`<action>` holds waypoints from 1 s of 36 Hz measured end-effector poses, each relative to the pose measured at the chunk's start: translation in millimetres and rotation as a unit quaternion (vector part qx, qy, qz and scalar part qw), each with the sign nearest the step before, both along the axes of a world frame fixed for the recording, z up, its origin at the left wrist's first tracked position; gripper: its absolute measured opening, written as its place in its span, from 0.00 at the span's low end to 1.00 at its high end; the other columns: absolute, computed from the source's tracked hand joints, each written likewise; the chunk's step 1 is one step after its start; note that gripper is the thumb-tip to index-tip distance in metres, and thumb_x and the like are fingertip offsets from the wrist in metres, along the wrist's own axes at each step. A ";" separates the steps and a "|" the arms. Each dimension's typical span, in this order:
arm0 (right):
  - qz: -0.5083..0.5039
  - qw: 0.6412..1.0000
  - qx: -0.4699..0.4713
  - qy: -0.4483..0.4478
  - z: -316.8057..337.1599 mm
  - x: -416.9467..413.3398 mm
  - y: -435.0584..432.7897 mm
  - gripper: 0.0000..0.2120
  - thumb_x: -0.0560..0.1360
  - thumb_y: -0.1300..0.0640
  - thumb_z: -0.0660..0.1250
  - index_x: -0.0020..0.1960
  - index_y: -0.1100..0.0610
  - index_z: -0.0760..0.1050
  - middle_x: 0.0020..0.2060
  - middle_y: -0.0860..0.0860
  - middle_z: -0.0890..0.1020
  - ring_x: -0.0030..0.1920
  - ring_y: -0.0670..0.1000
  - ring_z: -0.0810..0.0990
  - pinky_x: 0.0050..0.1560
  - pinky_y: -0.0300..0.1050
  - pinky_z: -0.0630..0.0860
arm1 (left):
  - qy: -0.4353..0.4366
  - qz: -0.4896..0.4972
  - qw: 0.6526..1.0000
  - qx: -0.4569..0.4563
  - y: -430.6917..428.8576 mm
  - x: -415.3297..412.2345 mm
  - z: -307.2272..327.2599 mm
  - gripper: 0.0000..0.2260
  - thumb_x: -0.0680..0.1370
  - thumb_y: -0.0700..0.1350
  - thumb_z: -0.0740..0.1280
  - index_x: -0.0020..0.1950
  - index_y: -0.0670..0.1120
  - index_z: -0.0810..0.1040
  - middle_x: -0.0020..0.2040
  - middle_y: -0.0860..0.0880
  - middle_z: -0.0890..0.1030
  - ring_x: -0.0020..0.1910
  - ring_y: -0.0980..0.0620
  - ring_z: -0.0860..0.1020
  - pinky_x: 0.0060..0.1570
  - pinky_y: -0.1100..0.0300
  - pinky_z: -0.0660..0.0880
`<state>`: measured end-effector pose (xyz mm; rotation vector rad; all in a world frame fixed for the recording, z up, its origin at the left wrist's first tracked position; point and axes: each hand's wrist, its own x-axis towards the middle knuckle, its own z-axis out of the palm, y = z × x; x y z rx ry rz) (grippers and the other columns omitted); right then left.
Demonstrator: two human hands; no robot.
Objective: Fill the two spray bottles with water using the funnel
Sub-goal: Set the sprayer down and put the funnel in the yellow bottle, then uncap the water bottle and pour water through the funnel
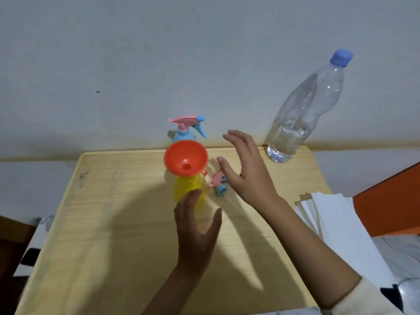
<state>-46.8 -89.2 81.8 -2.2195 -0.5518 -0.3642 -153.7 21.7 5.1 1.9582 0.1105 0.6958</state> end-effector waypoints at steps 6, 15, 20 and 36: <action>-0.155 0.986 0.064 0.012 -19.0 18.0 -83.6 0.23 0.72 0.61 0.70 0.65 0.58 0.68 0.59 0.50 0.72 0.60 0.44 0.70 0.59 0.25 0.62 | -0.015 -0.123 0.992 -0.032 -60.5 71.0 47.2 0.20 0.74 0.52 0.66 0.63 0.45 0.71 0.59 0.51 0.74 0.62 0.55 0.72 0.62 0.55 0.71; -0.259 0.953 0.109 0.110 -34.3 94.5 -160.2 0.40 0.68 0.53 0.75 0.72 0.60 0.56 0.68 0.55 0.63 0.70 0.51 0.62 0.60 0.29 0.57 | 0.078 -0.232 0.969 -0.036 -141.3 225.7 91.2 0.38 0.69 0.61 0.68 0.73 0.44 0.62 0.69 0.47 0.65 0.70 0.53 0.65 0.71 0.54 0.63; -0.217 0.951 0.135 0.176 -37.3 137.3 -169.7 0.45 0.63 0.51 0.78 0.73 0.56 0.57 0.68 0.52 0.67 0.68 0.49 0.67 0.59 0.36 0.64 | 0.125 -0.263 0.957 -0.005 -158.7 259.1 88.1 0.45 0.64 0.66 0.67 0.75 0.48 0.57 0.70 0.48 0.64 0.70 0.51 0.64 0.69 0.51 0.65; -0.267 0.948 0.093 0.147 -28.6 64.7 -155.1 0.29 0.60 0.47 0.78 0.56 0.48 0.69 0.38 0.36 0.75 0.44 0.44 0.76 0.42 0.42 0.71 | 0.121 -0.260 0.955 -0.068 -153.8 192.1 91.7 0.39 0.66 0.51 0.78 0.71 0.52 0.61 0.63 0.50 0.71 0.63 0.53 0.72 0.63 0.51 0.72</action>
